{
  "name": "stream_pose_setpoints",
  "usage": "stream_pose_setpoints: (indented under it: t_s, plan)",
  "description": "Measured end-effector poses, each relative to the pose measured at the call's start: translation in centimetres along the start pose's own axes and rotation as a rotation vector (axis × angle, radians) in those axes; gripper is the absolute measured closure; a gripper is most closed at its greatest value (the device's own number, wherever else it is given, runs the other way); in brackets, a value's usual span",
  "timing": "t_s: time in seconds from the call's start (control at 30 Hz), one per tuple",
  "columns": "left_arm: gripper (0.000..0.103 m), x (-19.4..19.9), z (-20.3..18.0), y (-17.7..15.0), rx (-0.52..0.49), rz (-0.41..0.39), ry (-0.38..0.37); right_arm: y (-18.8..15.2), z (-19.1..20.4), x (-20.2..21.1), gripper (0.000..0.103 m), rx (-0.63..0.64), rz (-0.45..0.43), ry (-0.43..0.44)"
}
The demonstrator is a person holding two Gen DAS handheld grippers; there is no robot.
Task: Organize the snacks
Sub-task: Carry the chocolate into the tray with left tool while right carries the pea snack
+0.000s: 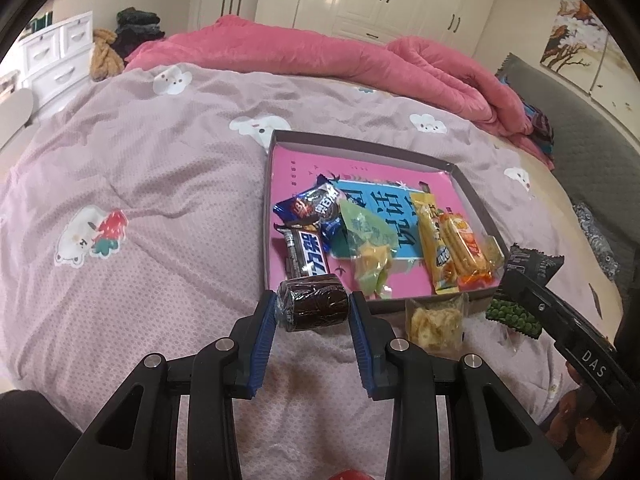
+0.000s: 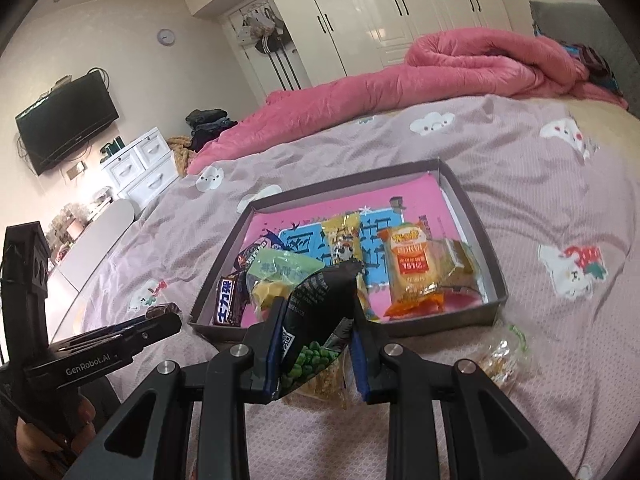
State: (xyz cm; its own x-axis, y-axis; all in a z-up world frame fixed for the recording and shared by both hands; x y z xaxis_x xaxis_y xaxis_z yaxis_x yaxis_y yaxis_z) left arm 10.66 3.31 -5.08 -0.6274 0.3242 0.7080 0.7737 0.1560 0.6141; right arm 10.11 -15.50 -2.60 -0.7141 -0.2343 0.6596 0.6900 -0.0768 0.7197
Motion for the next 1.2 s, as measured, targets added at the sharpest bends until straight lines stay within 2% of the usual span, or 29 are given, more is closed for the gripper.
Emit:
stream_pose_setpoints:
  t_s: [0.3, 0.8, 0.93, 1.2]
  plan:
    - [0.066, 0.2, -0.3, 0.8, 0.002, -0.018, 0.002, 1.5, -0.4, 0.6, 0.074, 0.023, -0.049, -0.022]
    - [0.066, -1.8, -0.4, 2.6, -0.005, -0.021, 0.016, 3.7, -1.1, -0.5, 0.074, 0.006, -0.07, -0.02]
    - [0.066, -3.1, -0.2, 3.1, -0.002, -0.011, 0.027, 4.0, -1.5, -1.8, 0.074, 0.002, -0.044, -0.021]
    - [0.066, -6.3, 0.0, 3.1, 0.004, 0.04, 0.042, 3.6, -2.6, -5.8, 0.074, -0.026, 0.062, -0.022]
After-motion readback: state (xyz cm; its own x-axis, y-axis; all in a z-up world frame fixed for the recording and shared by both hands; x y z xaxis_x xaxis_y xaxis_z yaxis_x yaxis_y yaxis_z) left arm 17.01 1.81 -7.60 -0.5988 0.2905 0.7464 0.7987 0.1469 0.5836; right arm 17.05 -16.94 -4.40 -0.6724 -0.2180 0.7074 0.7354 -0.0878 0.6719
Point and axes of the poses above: each gripper's, at about its wrist camera, not at the fingertips, and x roughly against the way its jaws point, z to its left, y to its top, the point moved 5 cm from there along -x, roughly the way its jaws point, and after that the axes turned 10 degrees about -y, right-handed, at the moved point
